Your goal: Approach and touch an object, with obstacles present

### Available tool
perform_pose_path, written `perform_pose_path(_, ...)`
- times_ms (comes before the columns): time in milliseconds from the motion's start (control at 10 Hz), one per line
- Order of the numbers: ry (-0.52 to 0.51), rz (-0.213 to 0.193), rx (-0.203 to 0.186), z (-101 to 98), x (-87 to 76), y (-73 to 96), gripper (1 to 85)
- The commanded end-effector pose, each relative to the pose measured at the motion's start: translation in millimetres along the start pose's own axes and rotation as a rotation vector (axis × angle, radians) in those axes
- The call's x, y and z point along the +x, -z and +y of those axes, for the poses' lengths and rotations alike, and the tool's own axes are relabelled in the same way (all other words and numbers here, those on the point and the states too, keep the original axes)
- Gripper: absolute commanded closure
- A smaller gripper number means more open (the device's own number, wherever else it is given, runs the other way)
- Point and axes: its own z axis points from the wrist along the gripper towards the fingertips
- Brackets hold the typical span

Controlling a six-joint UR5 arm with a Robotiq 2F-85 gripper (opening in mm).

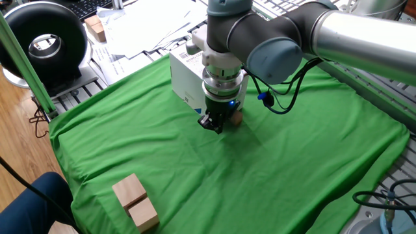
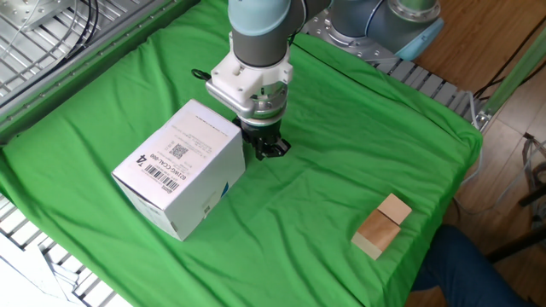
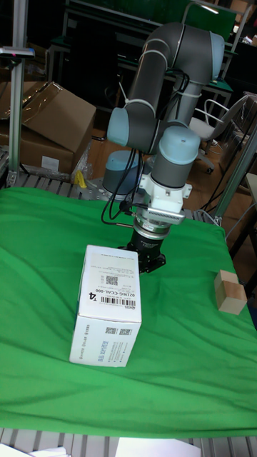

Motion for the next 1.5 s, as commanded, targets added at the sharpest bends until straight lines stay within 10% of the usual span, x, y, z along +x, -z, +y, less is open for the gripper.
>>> perform_pose_path(0,0.007,-0.006,-0.015,-4.3,-1.6,-5.5,83.3)
perform_pose_path(1400,0.031,-0.017,-0.004,-13.2,-1.7,-13.9,83.3)
